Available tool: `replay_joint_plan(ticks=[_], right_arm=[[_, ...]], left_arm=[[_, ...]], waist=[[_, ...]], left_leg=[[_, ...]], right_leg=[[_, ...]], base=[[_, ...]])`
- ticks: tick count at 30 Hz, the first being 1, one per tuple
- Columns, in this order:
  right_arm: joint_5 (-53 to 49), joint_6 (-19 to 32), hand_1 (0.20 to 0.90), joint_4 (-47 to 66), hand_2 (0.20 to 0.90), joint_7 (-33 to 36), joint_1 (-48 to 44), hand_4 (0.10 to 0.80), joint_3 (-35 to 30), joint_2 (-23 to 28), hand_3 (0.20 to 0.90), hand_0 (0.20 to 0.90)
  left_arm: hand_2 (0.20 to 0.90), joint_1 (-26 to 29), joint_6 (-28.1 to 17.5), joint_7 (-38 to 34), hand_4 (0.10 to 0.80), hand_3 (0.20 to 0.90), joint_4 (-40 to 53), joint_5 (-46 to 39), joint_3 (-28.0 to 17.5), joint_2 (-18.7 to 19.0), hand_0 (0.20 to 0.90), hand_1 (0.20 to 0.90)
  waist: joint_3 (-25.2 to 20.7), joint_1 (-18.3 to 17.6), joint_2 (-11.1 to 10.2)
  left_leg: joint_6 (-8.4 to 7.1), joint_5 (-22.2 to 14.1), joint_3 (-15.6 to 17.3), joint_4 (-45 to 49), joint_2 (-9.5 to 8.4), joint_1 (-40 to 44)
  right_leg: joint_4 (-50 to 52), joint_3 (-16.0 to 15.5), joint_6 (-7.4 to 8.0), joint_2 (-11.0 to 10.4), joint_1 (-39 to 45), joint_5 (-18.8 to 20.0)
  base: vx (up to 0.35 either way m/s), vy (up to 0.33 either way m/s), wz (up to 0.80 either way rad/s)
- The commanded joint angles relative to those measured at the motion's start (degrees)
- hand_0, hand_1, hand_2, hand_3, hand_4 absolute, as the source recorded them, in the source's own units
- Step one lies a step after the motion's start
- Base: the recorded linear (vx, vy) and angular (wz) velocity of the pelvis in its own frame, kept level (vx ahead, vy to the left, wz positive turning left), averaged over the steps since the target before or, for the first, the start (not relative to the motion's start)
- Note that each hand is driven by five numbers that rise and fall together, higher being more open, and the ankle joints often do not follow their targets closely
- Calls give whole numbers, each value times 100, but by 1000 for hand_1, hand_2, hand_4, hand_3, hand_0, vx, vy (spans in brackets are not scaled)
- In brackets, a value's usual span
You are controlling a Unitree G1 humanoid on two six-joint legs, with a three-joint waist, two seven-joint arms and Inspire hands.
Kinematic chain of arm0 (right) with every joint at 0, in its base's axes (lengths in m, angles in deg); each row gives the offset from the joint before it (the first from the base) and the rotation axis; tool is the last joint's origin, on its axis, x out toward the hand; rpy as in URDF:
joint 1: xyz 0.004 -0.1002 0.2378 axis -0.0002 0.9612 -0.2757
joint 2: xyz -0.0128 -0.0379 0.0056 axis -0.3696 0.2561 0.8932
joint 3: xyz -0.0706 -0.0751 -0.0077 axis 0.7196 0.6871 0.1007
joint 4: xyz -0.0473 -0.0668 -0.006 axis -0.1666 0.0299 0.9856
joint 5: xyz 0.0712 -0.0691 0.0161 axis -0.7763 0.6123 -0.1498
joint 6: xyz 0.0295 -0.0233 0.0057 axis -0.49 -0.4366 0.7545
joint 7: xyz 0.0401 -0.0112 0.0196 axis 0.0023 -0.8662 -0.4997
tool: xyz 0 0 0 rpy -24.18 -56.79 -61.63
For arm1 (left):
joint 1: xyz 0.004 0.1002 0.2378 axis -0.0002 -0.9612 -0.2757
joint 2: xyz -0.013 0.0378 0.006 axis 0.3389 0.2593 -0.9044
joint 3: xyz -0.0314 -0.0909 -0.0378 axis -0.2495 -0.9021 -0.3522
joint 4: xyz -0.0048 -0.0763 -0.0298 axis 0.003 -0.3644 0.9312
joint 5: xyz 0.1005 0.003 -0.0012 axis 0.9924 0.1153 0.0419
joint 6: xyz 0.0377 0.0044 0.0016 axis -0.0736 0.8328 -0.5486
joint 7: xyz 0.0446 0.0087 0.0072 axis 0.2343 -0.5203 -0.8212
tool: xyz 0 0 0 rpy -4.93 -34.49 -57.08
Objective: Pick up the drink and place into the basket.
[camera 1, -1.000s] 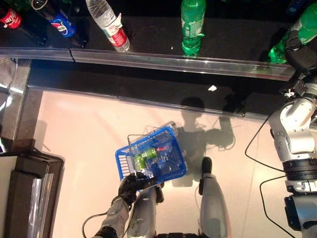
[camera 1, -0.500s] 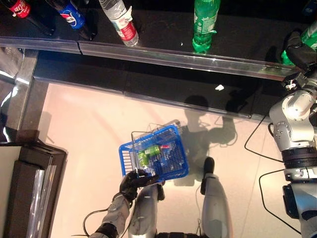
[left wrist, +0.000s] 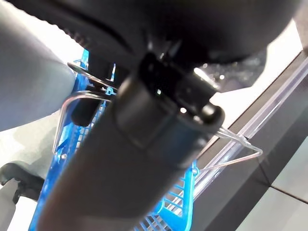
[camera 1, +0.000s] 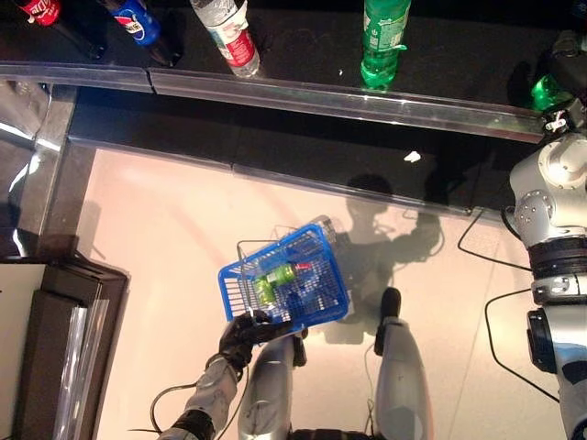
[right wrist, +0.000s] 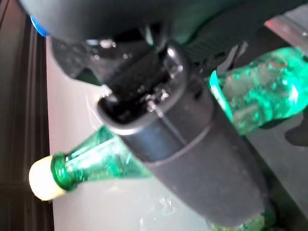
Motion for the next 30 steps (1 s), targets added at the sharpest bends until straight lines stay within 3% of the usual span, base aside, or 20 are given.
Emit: replay_joint_plan(ticks=[1,8,10,11,30], right_arm=[[93,699,900,286,900,25,-1151,800,309,1029,900,900],[-36,679,900,61,900,-157,-1563,800,623,1179,900,900],[-32,614,441,-21,441,-164,-1736,265,735,1194,365,441],[-52,609,300,-57,300,-179,-1790,100,770,1197,200,300],[-228,742,300,-475,300,-55,-1647,100,575,1468,200,300]], left_arm=[[300,-491,-192,202,100,200,371,-206,246,449,300,300],[300,-579,-203,306,100,200,480,-305,291,523,300,300],[300,-597,-230,352,100,200,482,-333,289,544,300,300],[300,-613,-248,379,100,200,496,-342,285,558,300,300],[300,-673,-394,427,100,200,635,-641,186,622,300,300]], waist=[[-35,142,-9],[-35,205,47],[-35,232,58],[-35,243,61],[-35,243,78]], left_leg=[[21,-361,-359,1059,-266,-346],[12,-291,-404,1051,-302,-417],[7,-269,-417,1052,-306,-440],[5,-267,-423,1059,-306,-458],[50,-326,-396,1351,-391,-538]], right_leg=[[-388,-560,-495,450,139,-22],[-355,-580,-525,445,62,-46],[-341,-593,-528,442,38,-56],[-329,-594,-532,445,17,-61],[-130,-639,-605,415,-2,-185]], base=[[0,0,0],[1,-1,0],[0,0,0],[0,0,0],[-25,20,2]])
